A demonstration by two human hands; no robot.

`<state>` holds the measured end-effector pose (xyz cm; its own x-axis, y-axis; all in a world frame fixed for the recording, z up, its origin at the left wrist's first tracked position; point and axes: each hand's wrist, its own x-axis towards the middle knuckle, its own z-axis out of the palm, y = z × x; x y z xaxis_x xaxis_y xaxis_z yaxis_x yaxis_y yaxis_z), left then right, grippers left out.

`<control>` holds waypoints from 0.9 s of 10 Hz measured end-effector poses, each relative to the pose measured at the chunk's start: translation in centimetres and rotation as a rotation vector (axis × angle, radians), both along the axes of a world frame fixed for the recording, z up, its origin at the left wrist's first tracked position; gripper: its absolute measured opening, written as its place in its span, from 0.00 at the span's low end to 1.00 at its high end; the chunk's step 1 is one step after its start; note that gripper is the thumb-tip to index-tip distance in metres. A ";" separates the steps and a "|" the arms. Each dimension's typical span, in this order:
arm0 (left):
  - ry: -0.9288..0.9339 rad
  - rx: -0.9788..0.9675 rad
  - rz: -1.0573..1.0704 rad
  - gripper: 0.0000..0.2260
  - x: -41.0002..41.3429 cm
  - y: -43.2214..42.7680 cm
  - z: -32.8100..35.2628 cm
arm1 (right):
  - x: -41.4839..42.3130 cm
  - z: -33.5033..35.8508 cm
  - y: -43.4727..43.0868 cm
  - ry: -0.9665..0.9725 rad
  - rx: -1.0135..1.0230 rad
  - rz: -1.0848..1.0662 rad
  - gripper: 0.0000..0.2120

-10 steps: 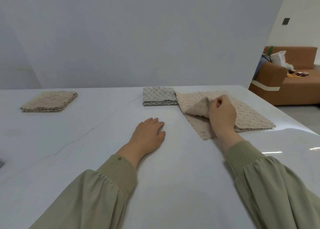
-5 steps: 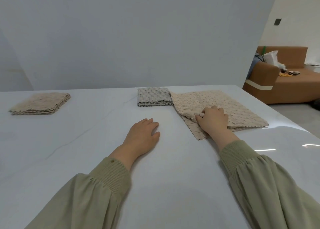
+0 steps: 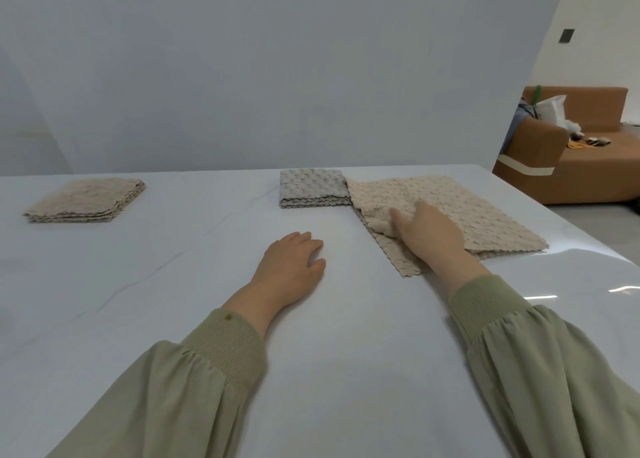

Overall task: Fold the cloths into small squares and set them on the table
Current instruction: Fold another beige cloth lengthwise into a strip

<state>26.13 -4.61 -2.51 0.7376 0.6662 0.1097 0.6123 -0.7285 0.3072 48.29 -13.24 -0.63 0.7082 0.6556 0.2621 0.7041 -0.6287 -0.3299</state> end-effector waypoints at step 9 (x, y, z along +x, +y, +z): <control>-0.027 0.003 -0.004 0.21 0.0 0.2 -0.1 | -1.4 5.3 -1.4 -0.041 0.778 0.039 0.03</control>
